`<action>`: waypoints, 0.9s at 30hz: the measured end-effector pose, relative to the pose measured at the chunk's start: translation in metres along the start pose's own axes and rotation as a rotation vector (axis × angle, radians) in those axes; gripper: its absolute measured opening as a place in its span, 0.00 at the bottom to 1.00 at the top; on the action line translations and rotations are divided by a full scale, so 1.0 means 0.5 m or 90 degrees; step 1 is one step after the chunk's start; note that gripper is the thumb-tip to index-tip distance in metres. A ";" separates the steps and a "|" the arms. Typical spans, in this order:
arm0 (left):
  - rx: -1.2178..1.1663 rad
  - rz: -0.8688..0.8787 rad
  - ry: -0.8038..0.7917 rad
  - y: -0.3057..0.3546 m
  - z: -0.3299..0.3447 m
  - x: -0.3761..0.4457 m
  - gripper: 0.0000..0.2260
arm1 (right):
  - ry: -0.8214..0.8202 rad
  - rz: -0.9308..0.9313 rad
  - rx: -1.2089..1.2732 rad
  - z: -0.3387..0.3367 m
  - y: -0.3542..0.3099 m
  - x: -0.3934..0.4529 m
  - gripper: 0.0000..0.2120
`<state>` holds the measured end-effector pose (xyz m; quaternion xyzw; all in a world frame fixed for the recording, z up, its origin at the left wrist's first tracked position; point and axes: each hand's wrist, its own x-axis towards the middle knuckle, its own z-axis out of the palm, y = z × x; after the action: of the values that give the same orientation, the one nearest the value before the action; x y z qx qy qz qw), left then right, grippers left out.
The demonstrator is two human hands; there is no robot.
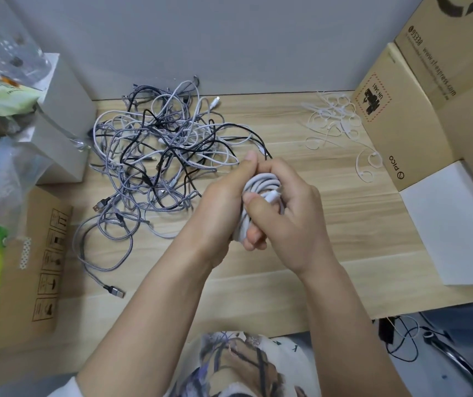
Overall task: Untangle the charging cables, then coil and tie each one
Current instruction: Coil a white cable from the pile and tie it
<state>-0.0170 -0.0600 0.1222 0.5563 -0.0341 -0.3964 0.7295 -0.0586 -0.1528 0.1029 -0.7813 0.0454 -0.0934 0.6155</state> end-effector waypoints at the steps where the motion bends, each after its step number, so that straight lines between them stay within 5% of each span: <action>1: -0.002 -0.001 0.021 -0.002 0.002 0.003 0.33 | 0.029 -0.011 -0.027 0.005 0.004 0.001 0.10; 7: 0.025 0.065 0.199 -0.012 -0.009 0.028 0.18 | 0.196 -0.064 -0.072 0.010 0.014 0.010 0.07; 13: -0.150 0.055 -0.098 -0.015 0.000 0.036 0.15 | 0.283 0.099 0.270 -0.017 0.012 0.046 0.10; 17: -0.089 0.103 -0.100 -0.032 -0.004 0.059 0.16 | 0.270 0.119 0.323 -0.019 0.035 0.076 0.15; 23: -0.030 0.056 -0.036 -0.046 -0.008 0.110 0.14 | 0.211 0.458 0.385 -0.024 0.088 0.141 0.20; 27: -0.018 0.042 0.054 -0.044 -0.023 0.151 0.08 | 0.104 0.391 0.230 -0.041 0.146 0.212 0.20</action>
<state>0.0283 -0.0992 0.0698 0.5607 -0.0161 -0.3485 0.7510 0.0444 -0.2094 0.0462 -0.5998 0.3097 0.0268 0.7373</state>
